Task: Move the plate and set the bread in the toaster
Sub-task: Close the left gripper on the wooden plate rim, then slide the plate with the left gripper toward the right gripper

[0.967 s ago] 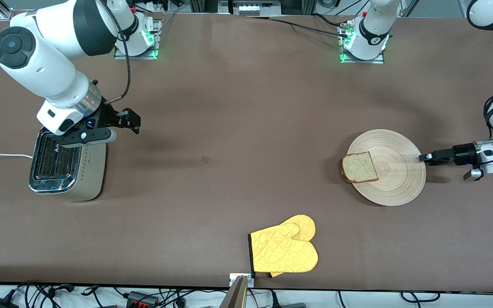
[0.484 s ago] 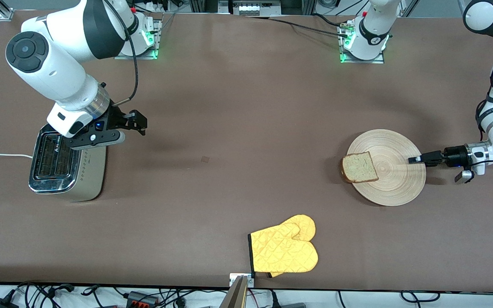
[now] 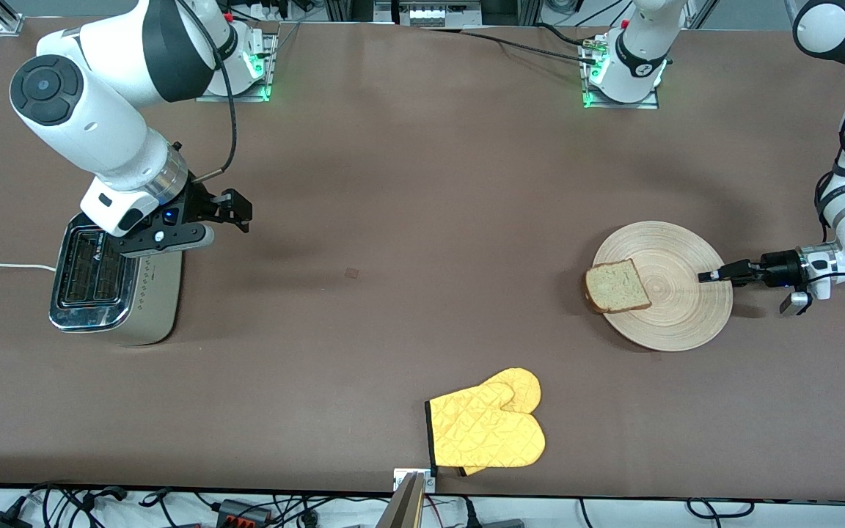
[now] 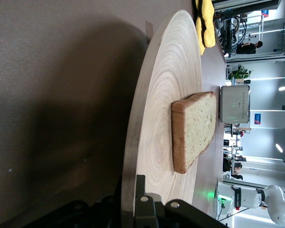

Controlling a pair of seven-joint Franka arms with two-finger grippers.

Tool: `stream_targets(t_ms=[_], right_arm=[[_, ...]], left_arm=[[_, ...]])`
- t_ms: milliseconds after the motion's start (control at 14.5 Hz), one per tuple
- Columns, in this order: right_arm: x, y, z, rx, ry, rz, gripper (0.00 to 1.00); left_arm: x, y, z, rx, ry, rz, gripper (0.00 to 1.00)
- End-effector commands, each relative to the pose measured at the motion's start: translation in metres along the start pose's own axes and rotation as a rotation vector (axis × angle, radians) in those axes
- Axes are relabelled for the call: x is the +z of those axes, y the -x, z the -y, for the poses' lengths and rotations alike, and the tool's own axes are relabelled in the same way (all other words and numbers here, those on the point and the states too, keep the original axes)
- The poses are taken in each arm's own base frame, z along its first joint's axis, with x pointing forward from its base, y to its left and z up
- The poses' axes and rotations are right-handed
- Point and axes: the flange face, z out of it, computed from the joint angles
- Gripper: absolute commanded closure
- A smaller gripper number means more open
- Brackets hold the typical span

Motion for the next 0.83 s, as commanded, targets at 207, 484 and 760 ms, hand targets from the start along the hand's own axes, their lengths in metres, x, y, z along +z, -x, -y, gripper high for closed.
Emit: stream_targets(t_ms=[207, 484, 760], right_arm=[[-0.007, -0.005, -0.003, 0.019, -0.016, -0.024, 0.0], [-0.007, -0.004, -0.007, 0.027, -0.014, -0.02, 0.0], [-0.007, -0.006, -0.015, 0.028, -0.013, -0.022, 0.0]], left_arm=[[0.02, -0.017, -0.032, 0.039, 0.051, 0.068, 0.99], [0.091, -0.05, -0.094, 0.118, 0.122, 0.24, 0.99], [0.195, -0.074, -0.141, 0.119, 0.122, 0.279, 0.99]])
